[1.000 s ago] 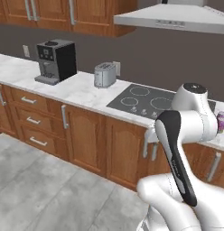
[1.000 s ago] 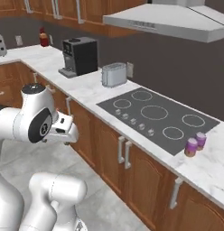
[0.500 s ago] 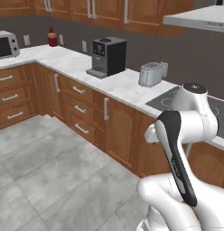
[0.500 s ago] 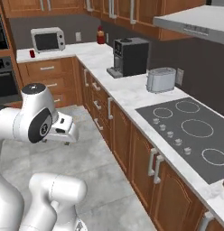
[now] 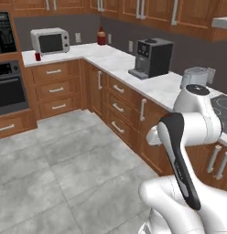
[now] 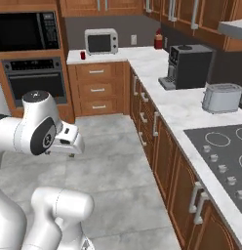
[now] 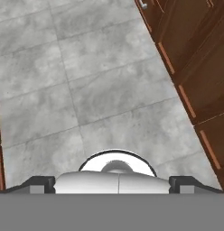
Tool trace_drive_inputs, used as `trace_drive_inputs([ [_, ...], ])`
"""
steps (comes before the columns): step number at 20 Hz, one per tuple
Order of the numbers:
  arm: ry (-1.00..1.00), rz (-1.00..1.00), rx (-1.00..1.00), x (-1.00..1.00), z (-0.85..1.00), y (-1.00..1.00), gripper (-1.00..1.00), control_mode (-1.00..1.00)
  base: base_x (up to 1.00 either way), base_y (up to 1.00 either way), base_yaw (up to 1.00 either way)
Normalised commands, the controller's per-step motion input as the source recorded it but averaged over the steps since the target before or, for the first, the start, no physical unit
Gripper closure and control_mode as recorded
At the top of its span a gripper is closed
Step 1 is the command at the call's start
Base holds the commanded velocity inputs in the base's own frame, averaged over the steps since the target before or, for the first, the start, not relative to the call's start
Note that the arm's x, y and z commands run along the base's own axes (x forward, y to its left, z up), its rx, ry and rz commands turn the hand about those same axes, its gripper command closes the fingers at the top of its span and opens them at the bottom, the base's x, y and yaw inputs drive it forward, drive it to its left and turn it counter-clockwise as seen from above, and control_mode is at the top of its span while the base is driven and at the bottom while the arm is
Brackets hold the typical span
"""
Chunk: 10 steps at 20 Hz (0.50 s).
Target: Four empty soda cans are scattered around the kitchen. Gather all the cans and cluster them next to the stove for recycling.
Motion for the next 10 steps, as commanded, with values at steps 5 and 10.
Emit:
trace_drive_inputs([
  [5,0.00,0.00,0.00,0.00,0.00,0.00,-1.00,1.00,0.75,0.26,0.23],
  [10,0.00,0.00,0.00,0.00,0.00,0.00,-1.00,1.00,0.99,0.15,0.14],
])
